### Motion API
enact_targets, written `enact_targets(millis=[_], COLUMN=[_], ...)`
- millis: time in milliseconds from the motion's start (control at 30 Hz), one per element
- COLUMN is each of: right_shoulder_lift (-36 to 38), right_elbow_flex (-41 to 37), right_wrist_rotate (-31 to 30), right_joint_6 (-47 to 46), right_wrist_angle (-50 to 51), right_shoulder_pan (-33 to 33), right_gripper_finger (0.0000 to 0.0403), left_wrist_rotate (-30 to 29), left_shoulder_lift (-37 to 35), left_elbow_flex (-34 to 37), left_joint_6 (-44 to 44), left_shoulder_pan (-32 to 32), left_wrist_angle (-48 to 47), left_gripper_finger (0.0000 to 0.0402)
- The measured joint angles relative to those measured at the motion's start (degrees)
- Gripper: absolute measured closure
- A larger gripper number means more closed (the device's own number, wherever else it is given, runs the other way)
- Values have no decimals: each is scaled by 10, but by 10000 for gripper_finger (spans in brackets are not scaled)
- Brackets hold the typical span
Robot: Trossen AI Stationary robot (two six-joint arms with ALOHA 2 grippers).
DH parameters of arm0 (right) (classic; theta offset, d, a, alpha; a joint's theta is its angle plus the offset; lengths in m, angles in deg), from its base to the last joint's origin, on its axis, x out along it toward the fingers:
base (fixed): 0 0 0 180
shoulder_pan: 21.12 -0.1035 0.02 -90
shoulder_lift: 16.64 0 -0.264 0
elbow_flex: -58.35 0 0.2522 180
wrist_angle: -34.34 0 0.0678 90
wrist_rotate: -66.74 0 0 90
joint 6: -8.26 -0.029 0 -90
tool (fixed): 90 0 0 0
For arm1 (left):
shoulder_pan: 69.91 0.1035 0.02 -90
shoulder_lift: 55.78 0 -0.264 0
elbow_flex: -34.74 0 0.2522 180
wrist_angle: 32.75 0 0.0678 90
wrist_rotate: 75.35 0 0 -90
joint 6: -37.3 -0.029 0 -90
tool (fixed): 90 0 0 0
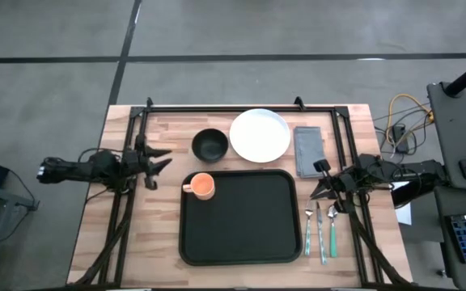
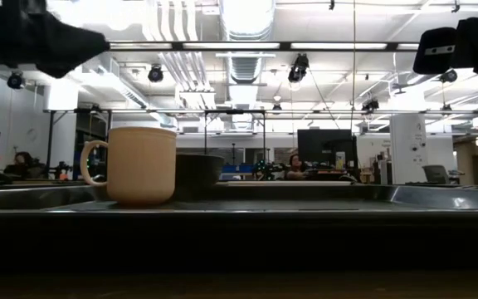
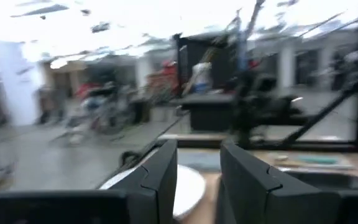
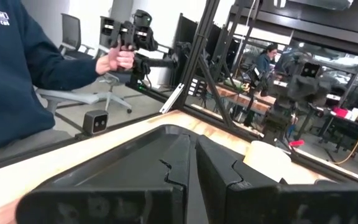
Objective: Set up tray
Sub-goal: Put the white plate on the black serving tray below the orange mug
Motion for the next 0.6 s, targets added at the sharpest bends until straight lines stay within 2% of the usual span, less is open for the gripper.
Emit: enact_targets(millis=[67,267,400,500,600], right_shoulder_lift=[0,0,0,0,0], right_elbow_flex=[0,0,0,0,0], right_wrist_rotate=[0,0,-5,-15,-15], right_joint_6=[-3,-73,-137,-137,-135], right_wrist_angle=[-4,-59,-90,-106,-119], right_shoulder_pan=[0,0,0,0,0], right_gripper_finger=[385,385,385,385,385], left_wrist_rotate=[44,170,200,204,205], left_shoulder_lift=[-29,-9,-8,-10,-23], left_elbow_flex=[2,4,20,46,51], left_joint_6=[-1,1,1,1,0], left_shoulder_pan=[0,0,0,0,0], left_wrist_angle=[17,22,48,108,99], left_gripper_finger=[297,297,297,297,297])
